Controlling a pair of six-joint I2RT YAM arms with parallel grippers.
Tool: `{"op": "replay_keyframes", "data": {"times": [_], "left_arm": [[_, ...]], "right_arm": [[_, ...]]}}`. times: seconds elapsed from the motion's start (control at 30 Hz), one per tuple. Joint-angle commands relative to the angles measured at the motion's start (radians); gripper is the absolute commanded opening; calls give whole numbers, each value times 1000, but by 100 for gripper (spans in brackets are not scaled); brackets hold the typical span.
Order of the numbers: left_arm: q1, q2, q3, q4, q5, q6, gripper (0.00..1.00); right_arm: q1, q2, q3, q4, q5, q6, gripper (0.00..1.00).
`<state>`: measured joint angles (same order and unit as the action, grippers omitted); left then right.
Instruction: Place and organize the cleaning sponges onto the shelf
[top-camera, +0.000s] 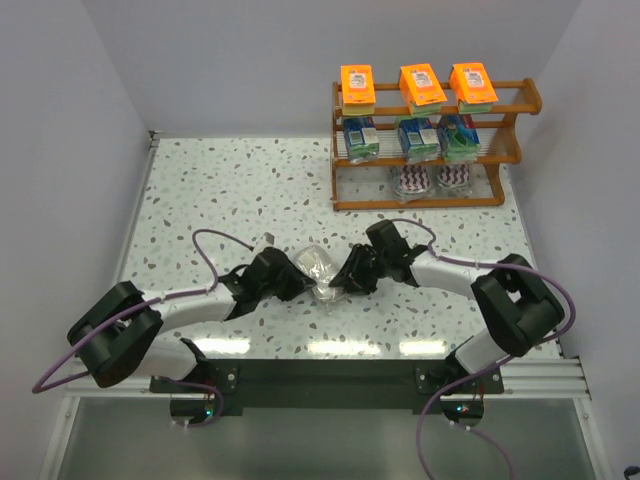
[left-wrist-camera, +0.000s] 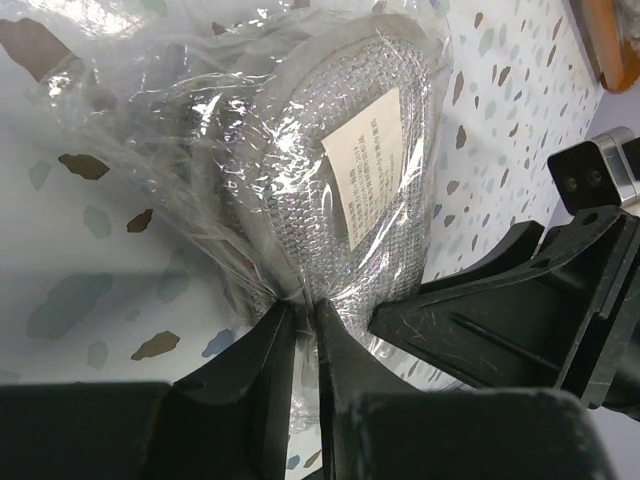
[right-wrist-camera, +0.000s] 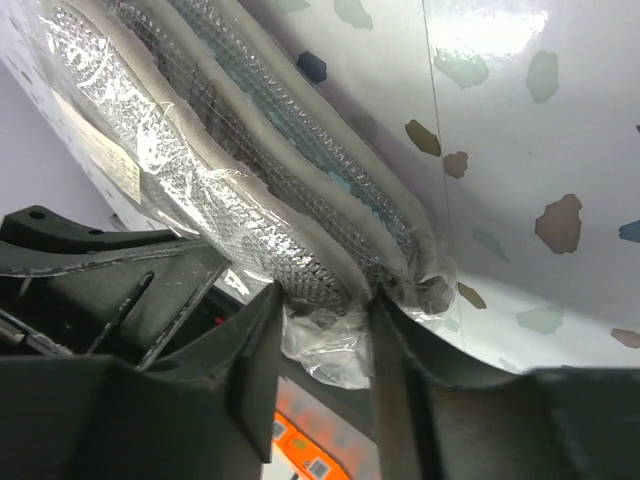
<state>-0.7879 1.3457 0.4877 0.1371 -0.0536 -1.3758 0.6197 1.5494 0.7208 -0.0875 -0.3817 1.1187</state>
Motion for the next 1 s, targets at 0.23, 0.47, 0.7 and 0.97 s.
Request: {"op": "replay_keyframes", "data": {"times": [0.23,0.47,0.7,0.97], "left_arm": [[-5,-72,25,-206,-17,35,15],[125,-256,103,-462,-126,122,18],[197,-448,280,-761,-311,211,29],[197,-520,298,-847,-344,212,32]], "right_arm": [[6,20,31,45,17,-5,3],[-18,-51,19,17,0,-7,0],[-202,-210,-11,-78,-49,-46,0],[-469,-216,45,-127,-131,-119,0]]}}
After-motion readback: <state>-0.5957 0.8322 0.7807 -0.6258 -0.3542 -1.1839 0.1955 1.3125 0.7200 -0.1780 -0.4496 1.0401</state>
